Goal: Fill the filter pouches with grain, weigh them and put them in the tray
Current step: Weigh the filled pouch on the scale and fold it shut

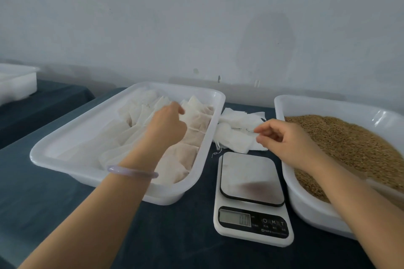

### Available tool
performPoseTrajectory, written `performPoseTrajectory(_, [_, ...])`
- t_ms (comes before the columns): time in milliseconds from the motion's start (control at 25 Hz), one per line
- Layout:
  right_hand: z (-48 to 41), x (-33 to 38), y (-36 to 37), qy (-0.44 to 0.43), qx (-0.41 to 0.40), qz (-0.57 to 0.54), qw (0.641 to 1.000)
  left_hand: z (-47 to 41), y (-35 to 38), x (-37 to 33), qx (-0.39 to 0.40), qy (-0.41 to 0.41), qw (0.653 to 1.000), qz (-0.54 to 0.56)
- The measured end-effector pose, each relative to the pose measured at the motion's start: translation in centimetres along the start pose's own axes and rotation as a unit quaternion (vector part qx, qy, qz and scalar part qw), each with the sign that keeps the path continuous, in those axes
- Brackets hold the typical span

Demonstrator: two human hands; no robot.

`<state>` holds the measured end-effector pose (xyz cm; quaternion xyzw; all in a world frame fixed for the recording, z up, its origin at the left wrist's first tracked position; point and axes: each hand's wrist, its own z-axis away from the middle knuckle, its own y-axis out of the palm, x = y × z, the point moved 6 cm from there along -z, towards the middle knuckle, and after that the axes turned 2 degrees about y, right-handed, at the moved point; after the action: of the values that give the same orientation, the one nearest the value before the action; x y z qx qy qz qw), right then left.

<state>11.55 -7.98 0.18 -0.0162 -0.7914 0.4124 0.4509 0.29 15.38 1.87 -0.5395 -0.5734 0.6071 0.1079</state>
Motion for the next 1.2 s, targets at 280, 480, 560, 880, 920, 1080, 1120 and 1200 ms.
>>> performPoseTrajectory(280, [-0.3,-0.3,-0.1,0.014,-0.009,-0.017,1.0,0.0,10.3,-13.3,0.154,0.22,0.929,-0.255])
performPoseTrajectory(480, [-0.2,-0.3,-0.4,0.019,-0.022,-0.051,0.998,-3.9,15.0,-11.7,0.192,0.145,0.921,-0.308])
performPoseTrajectory(560, [-0.2,-0.4,-0.2,0.019,-0.021,-0.051,0.998,-4.0,16.4,-10.5,0.184,0.146,0.91,-0.341])
performPoseTrajectory(880, [-0.5,-0.7,-0.5,0.034,-0.038,-0.082,0.995,-5.1,16.7,-8.2,0.168,0.052,0.94,-0.293])
performPoseTrajectory(920, [-0.5,-0.7,-0.5,0.035,-0.04,-0.087,0.995,-5.1,16.5,-8.3,0.171,0.058,0.936,-0.303])
performPoseTrajectory(1080, [-0.4,-0.6,-0.5,0.037,-0.035,-0.091,0.995,-4.6,16.9,-7.9,0.214,0.078,0.909,-0.35])
performPoseTrajectory(1120, [-0.4,-0.6,-0.5,0.038,-0.035,-0.095,0.994,-4.6,16.8,-7.9,0.21,0.079,0.905,-0.363])
performPoseTrajectory(1200, [-0.4,-0.7,-0.5,0.044,-0.037,-0.103,0.993,-4.7,16.3,-7.7,0.171,0.074,0.918,-0.35])
